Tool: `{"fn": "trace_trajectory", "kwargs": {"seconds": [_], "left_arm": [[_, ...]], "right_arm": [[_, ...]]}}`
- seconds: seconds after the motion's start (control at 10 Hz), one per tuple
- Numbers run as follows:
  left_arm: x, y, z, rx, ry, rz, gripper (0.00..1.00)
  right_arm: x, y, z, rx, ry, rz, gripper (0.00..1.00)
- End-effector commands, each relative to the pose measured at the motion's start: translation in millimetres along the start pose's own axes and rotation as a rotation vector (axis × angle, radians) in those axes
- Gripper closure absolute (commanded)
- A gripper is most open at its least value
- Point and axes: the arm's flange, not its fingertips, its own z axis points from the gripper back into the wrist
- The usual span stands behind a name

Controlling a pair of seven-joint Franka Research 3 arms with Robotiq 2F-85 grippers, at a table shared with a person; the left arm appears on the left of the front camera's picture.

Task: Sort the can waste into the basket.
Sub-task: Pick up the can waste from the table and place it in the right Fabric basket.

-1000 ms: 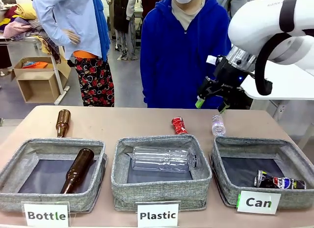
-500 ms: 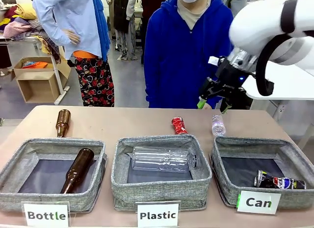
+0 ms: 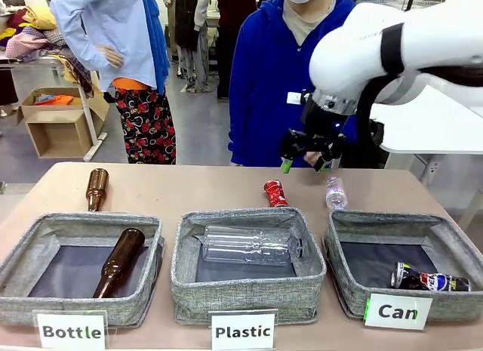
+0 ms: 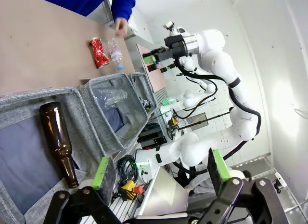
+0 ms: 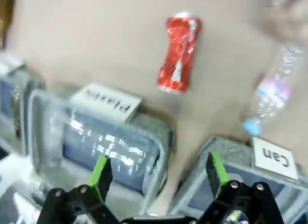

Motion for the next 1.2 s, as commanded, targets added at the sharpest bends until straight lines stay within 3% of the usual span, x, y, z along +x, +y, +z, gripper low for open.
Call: {"fn": "trace_trajectory", "kwargs": {"seconds": [0.0, 0.2, 0.5, 0.9, 1.1], "left_arm": [[-1.1, -3.1, 1.1, -0.006, 0.003, 0.003, 0.00], [-1.1, -3.1, 1.1, -0.006, 0.003, 0.003, 0.00], [-1.1, -3.1, 1.1, -0.006, 0.003, 0.003, 0.00], [-1.1, -3.1, 1.1, -0.006, 0.003, 0.003, 0.00], [-1.1, -3.1, 1.1, -0.006, 0.003, 0.003, 0.00]], "right_arm": [[-65.8, -40.5, 55.9, 0.046, 0.049, 0.097, 0.00], [-116.3, -70.2, 81.8, 0.068, 0.104, 0.117, 0.00], [-214.3, -109.5, 95.1, 0.138, -0.034, -0.021, 0.00], [-327.0, -157.0, 39.9, 0.387, -0.224, -0.258, 0.00], [-341.4, -178.1, 25.6, 0.457, -0.251, -0.253, 0.00]]}}
